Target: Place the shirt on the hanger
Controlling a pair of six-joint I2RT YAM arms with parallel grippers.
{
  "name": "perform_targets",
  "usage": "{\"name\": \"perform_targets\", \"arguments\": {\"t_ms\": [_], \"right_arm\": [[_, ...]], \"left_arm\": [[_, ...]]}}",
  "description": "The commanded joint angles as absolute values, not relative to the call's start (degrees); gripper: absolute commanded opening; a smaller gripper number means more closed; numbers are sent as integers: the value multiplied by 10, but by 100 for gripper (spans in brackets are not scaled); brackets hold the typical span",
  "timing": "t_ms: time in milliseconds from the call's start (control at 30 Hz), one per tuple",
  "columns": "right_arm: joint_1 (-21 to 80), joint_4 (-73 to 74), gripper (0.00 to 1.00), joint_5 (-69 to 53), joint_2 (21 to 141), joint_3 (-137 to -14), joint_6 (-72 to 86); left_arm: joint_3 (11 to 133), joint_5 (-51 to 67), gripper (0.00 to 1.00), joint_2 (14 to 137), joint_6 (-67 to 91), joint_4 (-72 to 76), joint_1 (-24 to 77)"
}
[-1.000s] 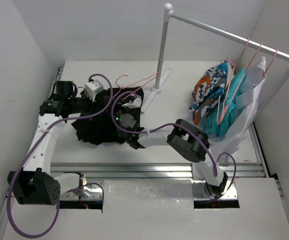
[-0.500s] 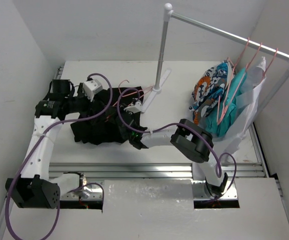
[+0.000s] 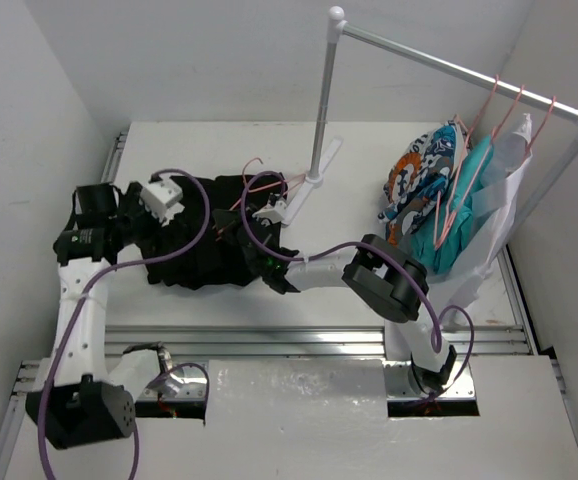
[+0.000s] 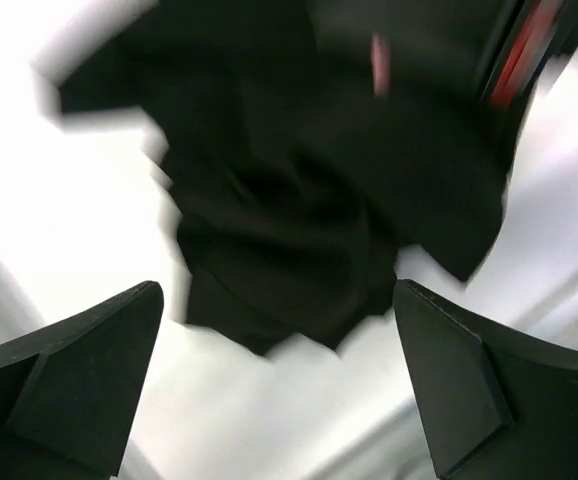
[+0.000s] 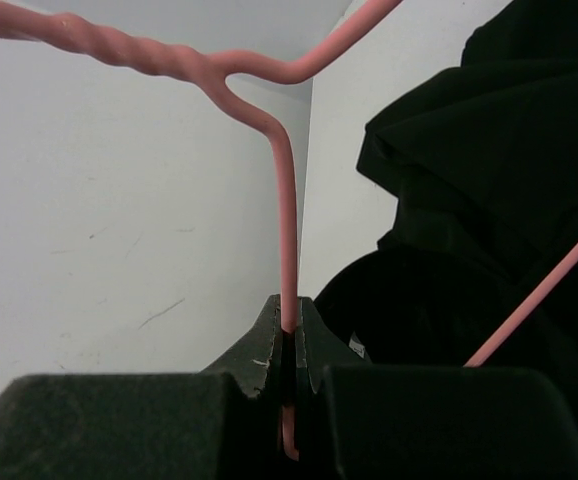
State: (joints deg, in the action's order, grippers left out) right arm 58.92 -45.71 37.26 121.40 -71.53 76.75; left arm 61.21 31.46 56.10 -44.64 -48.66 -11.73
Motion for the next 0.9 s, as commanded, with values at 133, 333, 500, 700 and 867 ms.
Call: {"name": "perform_targets", "arguments": {"t_ms": [133,333,500,700,867], "right_arm": [[585,-492,0,349,1180,-702,762],[587,-526,0,338,1166,-686,738],[591,-535,0,319,1159,-683,737],[604,-542,0,312,1158,-689,726],[609,-542,0,299,1157,-696,730]], "left_arm": [[473,338,100,534,-557,-420,-135],[412,387,100,545,-551,-319,-134],[395,396,88,572,-539,-267,-126],[409,416,62,589,-525,-259,-100],[397,412,61,601,-498,-222,-69]]}}
